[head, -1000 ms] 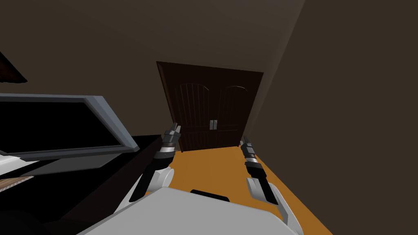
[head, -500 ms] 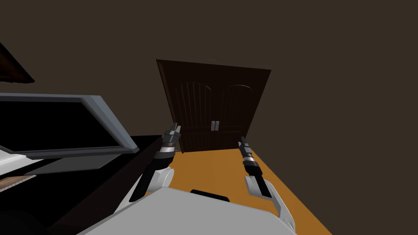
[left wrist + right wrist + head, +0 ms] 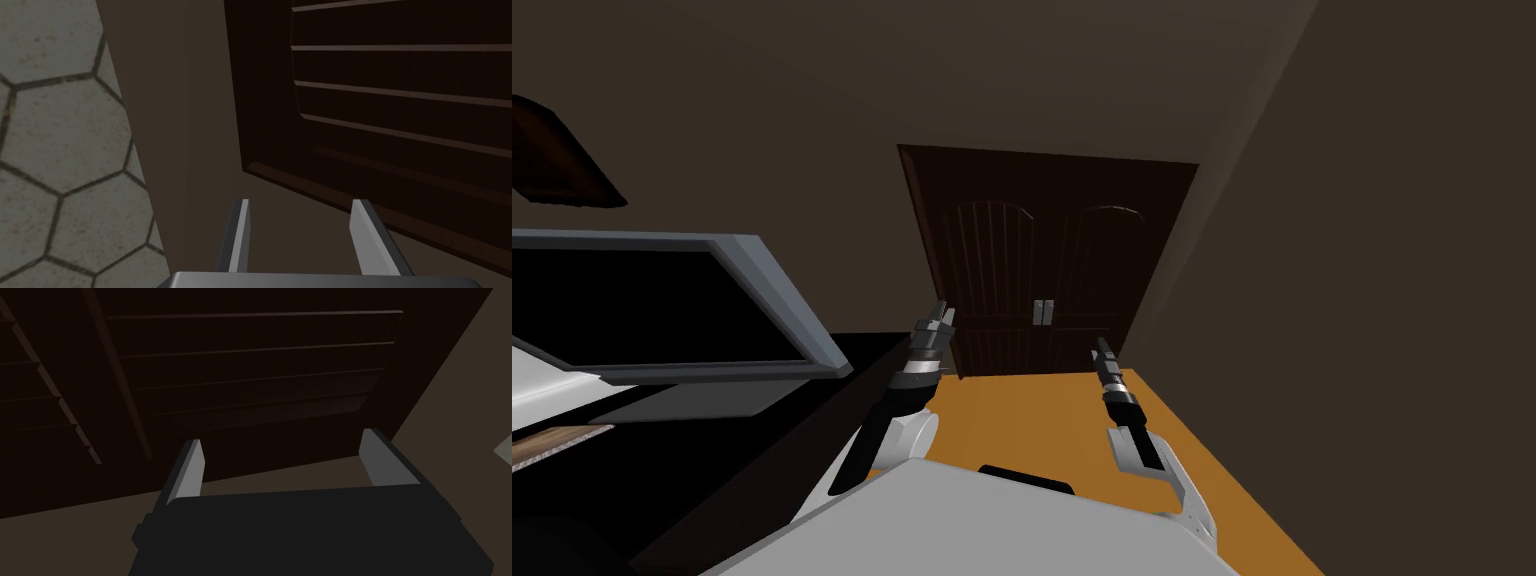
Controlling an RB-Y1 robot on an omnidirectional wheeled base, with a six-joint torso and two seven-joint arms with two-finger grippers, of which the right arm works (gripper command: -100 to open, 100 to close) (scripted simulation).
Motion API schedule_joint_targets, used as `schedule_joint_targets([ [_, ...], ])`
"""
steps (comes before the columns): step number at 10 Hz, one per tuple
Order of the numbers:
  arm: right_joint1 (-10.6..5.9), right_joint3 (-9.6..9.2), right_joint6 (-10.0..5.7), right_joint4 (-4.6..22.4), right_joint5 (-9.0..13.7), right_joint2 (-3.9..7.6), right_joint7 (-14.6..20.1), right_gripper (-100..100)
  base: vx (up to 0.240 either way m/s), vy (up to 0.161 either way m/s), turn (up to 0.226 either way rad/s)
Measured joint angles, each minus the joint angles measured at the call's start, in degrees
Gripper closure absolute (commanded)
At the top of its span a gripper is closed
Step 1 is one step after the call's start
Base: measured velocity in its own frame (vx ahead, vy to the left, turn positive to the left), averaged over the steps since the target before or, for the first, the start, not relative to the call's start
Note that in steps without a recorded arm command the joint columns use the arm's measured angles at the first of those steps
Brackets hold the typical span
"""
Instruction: Pull the door open
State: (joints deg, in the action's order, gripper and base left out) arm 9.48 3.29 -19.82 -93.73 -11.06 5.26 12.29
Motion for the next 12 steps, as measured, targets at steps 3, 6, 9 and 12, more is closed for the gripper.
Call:
schedule_joint_targets([
  [3,-1.38,0.1,-0.12,3.51,-0.98,-0.04,1.22,-100,0.112,0.019,0.077],
  [6,-3.96,0.36,0.31,8.32,-2.18,0.34,3.18,-100,0.154,0.004,0.072],
  [9,-6.27,0.44,0.96,12.33,-3.44,0.08,4.8,-100,0.16,-0.008,0.083],
  [12,-7.64,0.45,1.31,15.37,-4.47,-0.14,6.12,-100,0.127,0.0,0.058],
])
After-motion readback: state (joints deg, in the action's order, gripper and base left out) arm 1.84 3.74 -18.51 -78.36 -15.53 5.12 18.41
